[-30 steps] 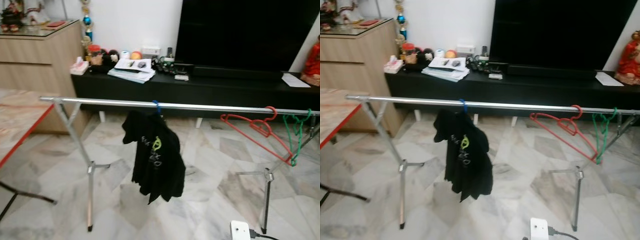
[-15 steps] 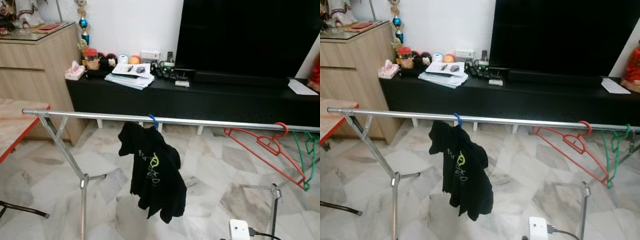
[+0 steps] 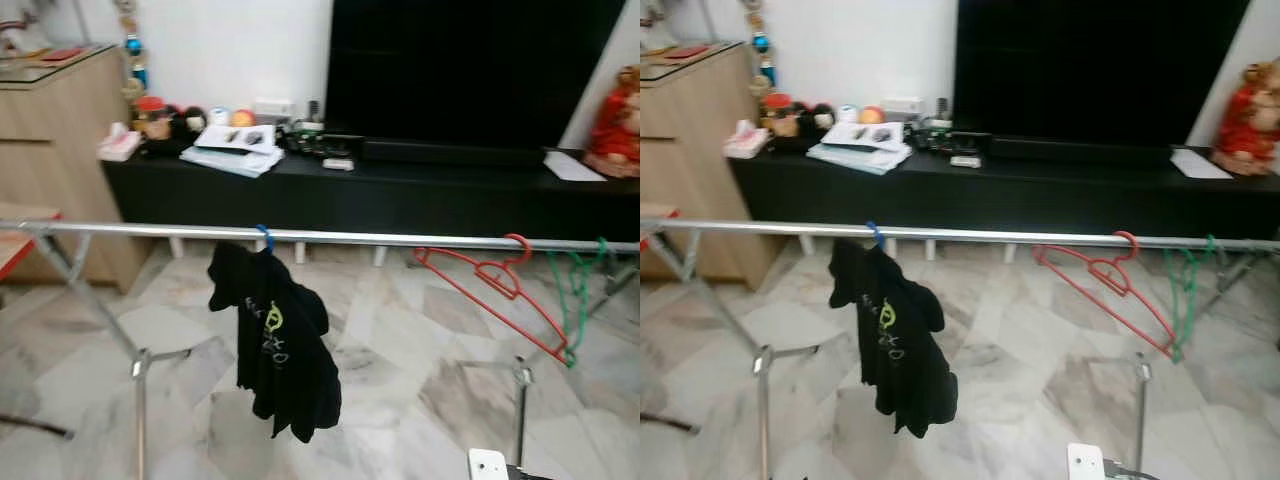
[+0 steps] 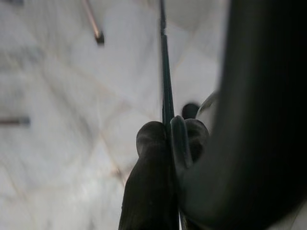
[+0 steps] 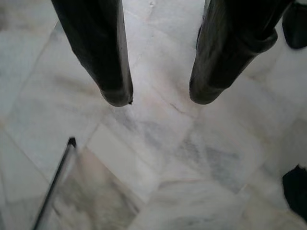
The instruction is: Hang hanger
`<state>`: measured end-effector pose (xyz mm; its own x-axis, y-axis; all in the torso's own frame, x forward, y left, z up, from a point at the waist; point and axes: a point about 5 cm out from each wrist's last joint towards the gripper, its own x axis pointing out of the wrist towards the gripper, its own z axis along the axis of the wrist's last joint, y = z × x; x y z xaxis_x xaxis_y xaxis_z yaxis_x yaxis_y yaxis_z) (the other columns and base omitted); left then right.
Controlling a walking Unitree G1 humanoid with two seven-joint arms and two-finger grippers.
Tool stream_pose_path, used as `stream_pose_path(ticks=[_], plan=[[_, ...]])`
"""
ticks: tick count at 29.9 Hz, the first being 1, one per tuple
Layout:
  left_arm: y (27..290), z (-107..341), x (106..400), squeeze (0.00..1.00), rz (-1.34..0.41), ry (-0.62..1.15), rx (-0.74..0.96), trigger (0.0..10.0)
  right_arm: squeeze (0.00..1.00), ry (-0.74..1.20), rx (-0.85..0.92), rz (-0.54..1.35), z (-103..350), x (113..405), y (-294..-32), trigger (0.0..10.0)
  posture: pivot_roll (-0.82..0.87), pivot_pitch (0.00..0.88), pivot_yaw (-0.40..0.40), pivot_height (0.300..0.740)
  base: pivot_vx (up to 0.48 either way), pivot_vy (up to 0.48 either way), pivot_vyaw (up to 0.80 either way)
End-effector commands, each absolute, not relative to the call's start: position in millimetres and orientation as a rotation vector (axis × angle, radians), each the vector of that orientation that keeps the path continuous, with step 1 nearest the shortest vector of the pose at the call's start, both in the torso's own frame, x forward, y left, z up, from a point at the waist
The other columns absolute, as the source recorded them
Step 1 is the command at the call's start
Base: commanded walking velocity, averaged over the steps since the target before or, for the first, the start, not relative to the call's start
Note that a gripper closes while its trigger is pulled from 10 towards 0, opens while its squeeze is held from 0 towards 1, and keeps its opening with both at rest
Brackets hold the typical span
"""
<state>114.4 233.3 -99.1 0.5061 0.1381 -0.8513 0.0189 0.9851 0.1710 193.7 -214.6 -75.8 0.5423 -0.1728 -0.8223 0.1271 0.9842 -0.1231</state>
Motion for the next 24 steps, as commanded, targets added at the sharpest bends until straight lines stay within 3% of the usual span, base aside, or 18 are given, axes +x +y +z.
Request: stream_pose_path(ticks=[1,7,16,24], plan=[[232.9,-101.1,109.2,0.00,0.062,1.067,0.184,10.0,0.00,0.982,-0.041,-0.177,-75.1,195.6,-213.6,10.0,0.10,0.000,-0.030,0.740,0.000,-0.450,0.00],[238.3,-100.0,108.3,0.00,0.068,1.068,0.188,10.0,0.00,0.988,-0.040,-0.178,-75.5,194.9,-213.9,10.0,0.11,0.000,-0.033,0.740,0.000,-0.449,0.00],[269.0,-96.4,78.0,0.00,0.094,1.097,0.208,10.0,0.00,0.989,-0.046,-0.169,-75.7,194.8,-213.1,10.0,0.11,0.000,-0.031,0.740,0.000,-0.448,0.00],[268.1,-92.1,102.6,0.00,0.094,1.065,0.212,10.0,0.00,0.992,-0.048,-0.165,-75.5,195.1,-213.7,10.0,0.12,0.000,-0.040,0.740,0.000,-0.449,0.00]])
